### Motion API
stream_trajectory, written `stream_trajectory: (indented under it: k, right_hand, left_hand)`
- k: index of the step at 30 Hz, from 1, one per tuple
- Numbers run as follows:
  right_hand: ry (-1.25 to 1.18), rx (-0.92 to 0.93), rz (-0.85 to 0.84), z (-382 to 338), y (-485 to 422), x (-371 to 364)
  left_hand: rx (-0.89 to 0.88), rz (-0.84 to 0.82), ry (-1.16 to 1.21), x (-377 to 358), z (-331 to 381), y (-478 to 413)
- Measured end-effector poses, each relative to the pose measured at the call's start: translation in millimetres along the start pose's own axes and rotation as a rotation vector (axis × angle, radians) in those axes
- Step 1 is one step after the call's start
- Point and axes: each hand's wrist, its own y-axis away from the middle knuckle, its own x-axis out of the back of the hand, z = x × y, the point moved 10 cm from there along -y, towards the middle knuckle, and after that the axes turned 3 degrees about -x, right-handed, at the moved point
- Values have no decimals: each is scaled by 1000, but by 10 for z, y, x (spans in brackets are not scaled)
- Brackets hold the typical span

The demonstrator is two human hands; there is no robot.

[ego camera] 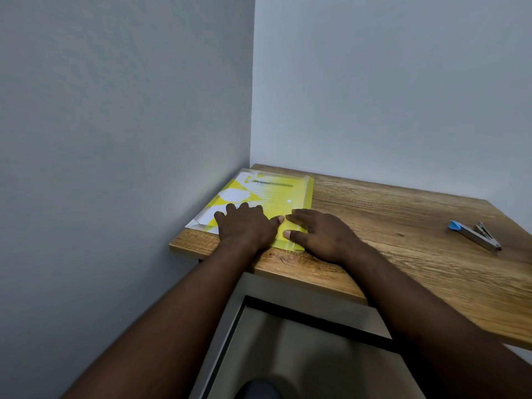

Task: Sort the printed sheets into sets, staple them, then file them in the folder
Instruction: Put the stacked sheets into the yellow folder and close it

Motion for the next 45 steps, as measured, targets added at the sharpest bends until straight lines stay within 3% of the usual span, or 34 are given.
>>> stream_trajectory:
  k: [8,13,16,24,27,31,38,42,45]
  right_hand:
    - [-37,13,43,16,43,37]
    - [-330,-43,309,224,235,414]
    - [-305,-140,417,593,430,693]
    - [19,-490,554,1915,1202,1434]
    - [126,-630,581,2425,1536,1574]
    - [116,-829,467,2972,1760,1478]
    - [22,-738,629,2876,1528,1505]
    - [-284,-583,759,2409,1225,1416]
    - [-438,-448,759,1877,916,1306]
  left_hand:
    - [-19,74,39,28,39,46]
    - [-143,249,26,311,330,162]
    - [-297,279,58,445,817,230]
    - [-715,111,195,324,2755,541]
    - [-770,47,216,165,3317,647]
    - [-769,-21,231,-28,3696,675]
    - [-706,-9,350,-67,3470,462]
    - [-586,64,494,70,2971,190]
    - [-549,138,485,205,2484,22]
